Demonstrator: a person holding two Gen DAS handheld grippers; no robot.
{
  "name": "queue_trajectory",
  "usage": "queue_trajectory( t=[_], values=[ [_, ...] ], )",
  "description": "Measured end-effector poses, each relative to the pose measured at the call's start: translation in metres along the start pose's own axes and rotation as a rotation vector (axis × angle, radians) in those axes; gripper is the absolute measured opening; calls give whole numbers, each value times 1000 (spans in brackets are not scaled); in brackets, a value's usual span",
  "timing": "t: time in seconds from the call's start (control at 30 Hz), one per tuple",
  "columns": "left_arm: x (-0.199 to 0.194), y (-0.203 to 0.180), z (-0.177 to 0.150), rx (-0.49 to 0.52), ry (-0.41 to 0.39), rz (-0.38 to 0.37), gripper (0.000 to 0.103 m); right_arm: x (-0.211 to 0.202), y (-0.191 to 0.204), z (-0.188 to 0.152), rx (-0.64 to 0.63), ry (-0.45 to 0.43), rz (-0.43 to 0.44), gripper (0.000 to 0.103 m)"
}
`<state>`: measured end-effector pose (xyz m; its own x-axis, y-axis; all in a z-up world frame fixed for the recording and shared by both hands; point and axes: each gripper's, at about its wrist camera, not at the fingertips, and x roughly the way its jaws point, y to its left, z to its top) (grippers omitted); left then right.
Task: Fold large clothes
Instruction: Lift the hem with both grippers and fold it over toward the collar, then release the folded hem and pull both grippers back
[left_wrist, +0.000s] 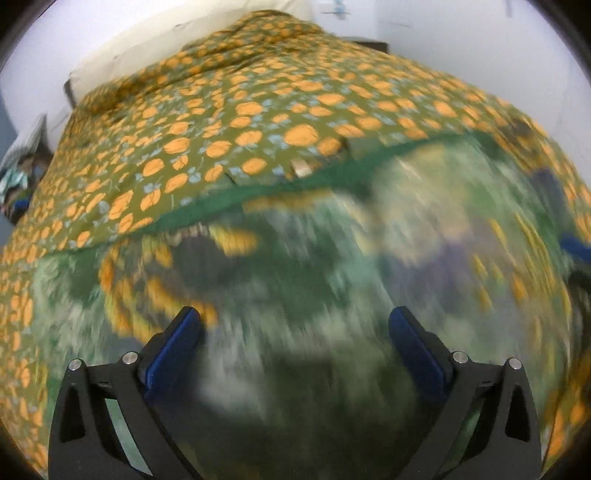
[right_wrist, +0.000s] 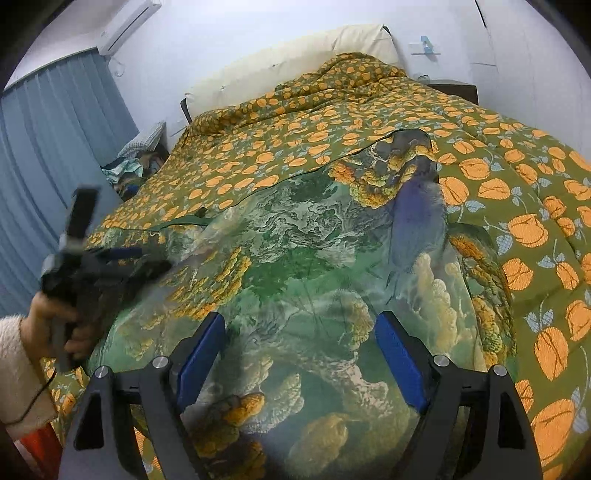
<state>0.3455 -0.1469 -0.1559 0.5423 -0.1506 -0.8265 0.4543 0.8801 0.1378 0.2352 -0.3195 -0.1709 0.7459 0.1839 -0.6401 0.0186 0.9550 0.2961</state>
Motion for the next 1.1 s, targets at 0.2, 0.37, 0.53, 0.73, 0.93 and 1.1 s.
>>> queue_trajectory(
  t=[0.2, 0.37, 0.53, 0.73, 0.93, 1.1],
  values=[
    [-22, -17, -40, 21, -3, 32, 102, -12, 3, -4, 1, -11, -9, 83],
    [-34, -15, -62, -31, 6, 22, 102, -44, 1, -8, 28, -30, -44, 83],
    [-43, -34, -86, 34, 9, 52, 102, -82, 1, -21, 49, -53, -109, 83],
    [-57, -37, -112, 43, 74, 32, 102, -114, 2, -62, 119, -16, -142, 83],
    [-87, -37, -137, -42, 30, -15, 102, -115, 7, -82, 76, 21, -219, 83],
    [-86, -13, -146, -180, 2, 41, 102, -100, 3, -84, 66, 47, -262, 83]
  ],
)
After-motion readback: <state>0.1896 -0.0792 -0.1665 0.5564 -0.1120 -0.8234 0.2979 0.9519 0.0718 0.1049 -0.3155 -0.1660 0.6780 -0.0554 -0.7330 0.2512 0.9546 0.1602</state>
